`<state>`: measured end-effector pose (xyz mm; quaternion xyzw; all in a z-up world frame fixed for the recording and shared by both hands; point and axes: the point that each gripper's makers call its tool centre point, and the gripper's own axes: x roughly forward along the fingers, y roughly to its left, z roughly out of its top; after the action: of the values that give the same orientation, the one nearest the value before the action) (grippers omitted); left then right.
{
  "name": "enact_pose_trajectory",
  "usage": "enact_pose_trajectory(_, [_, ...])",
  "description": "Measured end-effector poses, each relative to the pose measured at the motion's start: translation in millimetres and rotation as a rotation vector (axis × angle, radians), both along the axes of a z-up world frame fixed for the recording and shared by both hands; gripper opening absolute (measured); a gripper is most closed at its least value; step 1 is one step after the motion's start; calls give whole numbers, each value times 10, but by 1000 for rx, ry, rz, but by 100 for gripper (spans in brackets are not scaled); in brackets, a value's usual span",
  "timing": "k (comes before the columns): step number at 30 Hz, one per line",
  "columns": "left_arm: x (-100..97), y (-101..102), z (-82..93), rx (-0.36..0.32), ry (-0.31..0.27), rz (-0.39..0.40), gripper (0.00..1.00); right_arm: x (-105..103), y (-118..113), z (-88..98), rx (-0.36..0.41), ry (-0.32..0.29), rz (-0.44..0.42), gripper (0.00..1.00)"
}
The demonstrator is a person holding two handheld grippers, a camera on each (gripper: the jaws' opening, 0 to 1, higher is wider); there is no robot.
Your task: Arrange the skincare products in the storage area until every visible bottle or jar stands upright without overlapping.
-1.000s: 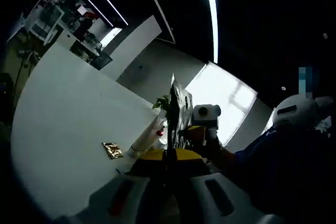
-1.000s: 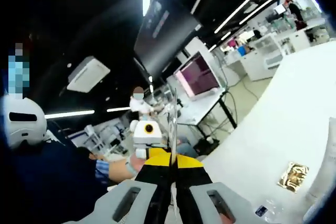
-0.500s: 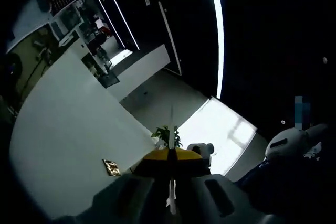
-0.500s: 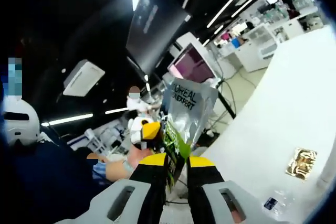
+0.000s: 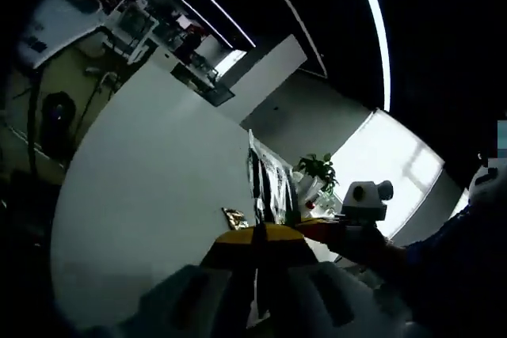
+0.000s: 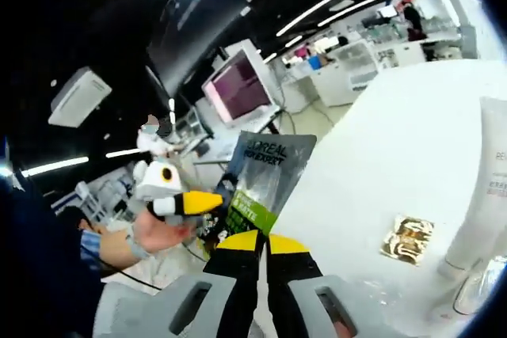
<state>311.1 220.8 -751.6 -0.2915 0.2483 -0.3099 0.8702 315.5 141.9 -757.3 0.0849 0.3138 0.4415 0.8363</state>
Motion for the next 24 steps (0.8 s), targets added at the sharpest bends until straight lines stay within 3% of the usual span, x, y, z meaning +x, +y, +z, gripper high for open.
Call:
enact_pose_trajectory(3, [62,-42,-213,68,70,6,0,98,-12,-254,-130,-33,-45,0])
enact_pose_trajectory(5, [123,-60,-336,80,104,16,0,118,-22,-348,-162,-9,-65,0])
enact_pose_trajectory(11, [245,-100,-678,123,197,3,0,287,-86,-717,-330,-80,-71,0])
enact_pose_trajectory(15, [333,-98,-828,157,236,8,0,347,-100,-858,-353,-71,-84,0])
enact_pose_trajectory(24, [437,-52,-971,186,282,12,0,429,-122,-942,-349,-67,-85,0])
